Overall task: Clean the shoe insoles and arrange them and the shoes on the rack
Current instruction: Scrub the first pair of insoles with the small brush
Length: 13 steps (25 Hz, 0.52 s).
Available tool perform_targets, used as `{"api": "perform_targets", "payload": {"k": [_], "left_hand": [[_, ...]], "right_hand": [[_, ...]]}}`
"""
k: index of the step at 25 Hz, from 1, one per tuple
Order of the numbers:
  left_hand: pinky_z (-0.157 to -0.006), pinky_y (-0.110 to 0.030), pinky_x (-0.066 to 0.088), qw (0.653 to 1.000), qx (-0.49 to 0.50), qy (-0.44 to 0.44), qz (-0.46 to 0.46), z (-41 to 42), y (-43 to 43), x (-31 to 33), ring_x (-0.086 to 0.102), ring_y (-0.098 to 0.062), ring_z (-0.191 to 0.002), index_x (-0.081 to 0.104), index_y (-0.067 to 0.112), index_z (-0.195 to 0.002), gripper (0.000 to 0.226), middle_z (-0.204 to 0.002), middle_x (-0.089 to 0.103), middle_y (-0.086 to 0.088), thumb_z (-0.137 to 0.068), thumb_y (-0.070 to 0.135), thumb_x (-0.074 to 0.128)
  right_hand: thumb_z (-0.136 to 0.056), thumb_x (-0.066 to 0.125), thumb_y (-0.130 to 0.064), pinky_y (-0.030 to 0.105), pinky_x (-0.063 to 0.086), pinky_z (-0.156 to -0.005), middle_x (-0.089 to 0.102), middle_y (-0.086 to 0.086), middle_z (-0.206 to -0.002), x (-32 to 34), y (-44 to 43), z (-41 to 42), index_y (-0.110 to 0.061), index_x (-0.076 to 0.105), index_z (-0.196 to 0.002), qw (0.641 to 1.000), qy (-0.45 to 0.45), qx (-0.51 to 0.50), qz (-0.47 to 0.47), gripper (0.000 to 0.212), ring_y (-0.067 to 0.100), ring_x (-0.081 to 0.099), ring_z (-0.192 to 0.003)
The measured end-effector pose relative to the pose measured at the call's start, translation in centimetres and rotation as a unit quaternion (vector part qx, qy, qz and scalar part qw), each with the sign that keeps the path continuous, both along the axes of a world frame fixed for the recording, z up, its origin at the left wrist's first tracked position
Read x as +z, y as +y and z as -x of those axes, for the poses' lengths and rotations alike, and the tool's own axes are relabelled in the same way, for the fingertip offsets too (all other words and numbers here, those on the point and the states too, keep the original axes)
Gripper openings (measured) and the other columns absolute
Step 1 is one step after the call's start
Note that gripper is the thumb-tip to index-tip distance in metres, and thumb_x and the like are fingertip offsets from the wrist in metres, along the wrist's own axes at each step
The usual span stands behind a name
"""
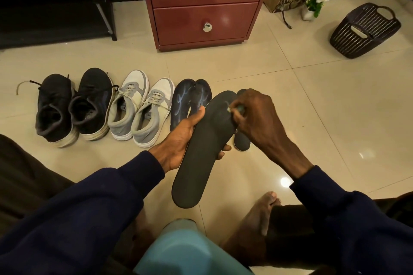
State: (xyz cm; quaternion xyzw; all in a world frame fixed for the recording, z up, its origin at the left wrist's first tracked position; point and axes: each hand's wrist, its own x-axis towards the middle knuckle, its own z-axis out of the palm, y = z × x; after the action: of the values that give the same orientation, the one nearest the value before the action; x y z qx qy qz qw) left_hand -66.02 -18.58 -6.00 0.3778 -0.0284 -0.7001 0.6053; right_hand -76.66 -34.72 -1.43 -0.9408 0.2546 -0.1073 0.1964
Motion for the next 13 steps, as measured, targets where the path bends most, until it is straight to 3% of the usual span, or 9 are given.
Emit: {"api": "perform_targets", "payload": {"k": [2, 6, 10, 13], "left_hand": [[-0.084, -0.048, 0.053, 1.0, 0.0, 0.002, 0.0, 0.1, 0.1, 0.1, 0.065, -0.039, -0.099, 0.058, 0.006, -0.142, 0.07, -0.131, 0.06, -0.029, -0.103, 0.062, 0.043], [-0.08, -0.048, 0.053, 1.0, 0.019, -0.006, -0.019, 0.2, 0.2, 0.2, 0.069, -0.035, -0.088, 0.061, 0.009, -0.138, 0.062, -0.113, 0.07, -0.021, -0.105, 0.058, 0.043], [-0.081, -0.045, 0.052, 1.0, -0.001, 0.004, -0.004, 0.3, 0.1, 0.5, 0.063, -0.04, -0.103, 0.059, 0.007, -0.142, 0.067, -0.131, 0.062, -0.024, -0.103, 0.06, 0.045], [-0.079, -0.045, 0.053, 1.0, 0.0, 0.003, -0.005, 0.5, 0.2, 0.5, 0.064, -0.04, -0.101, 0.06, 0.008, -0.141, 0.067, -0.13, 0.062, -0.024, -0.102, 0.06, 0.045]], "right_hand": [[-0.083, 0.074, -0.01, 0.019, 0.043, -0.075, 0.071, 0.009, -0.098, -0.1, 0.2, 0.1, -0.012, 0.078, -0.095, 0.999, -0.028, -0.004, -0.02, 0.013, 0.022, 0.065, -0.085], [-0.084, 0.077, -0.011, 0.022, 0.055, -0.074, 0.069, 0.003, -0.098, -0.2, 3.1, 0.2, -0.015, 0.077, -0.095, 0.982, -0.003, 0.17, -0.088, 0.012, 0.014, 0.064, -0.085], [-0.08, 0.076, -0.009, 0.027, 0.052, -0.076, 0.071, 0.006, -0.095, -0.5, -0.8, -0.3, -0.014, 0.078, -0.093, 0.999, -0.046, -0.001, -0.017, 0.014, 0.02, 0.065, -0.084], [-0.08, 0.076, -0.009, 0.018, 0.05, -0.073, 0.072, 0.005, -0.092, -0.6, -0.2, 0.2, -0.013, 0.079, -0.091, 0.998, -0.058, 0.004, -0.035, 0.012, 0.017, 0.066, -0.08]]}}
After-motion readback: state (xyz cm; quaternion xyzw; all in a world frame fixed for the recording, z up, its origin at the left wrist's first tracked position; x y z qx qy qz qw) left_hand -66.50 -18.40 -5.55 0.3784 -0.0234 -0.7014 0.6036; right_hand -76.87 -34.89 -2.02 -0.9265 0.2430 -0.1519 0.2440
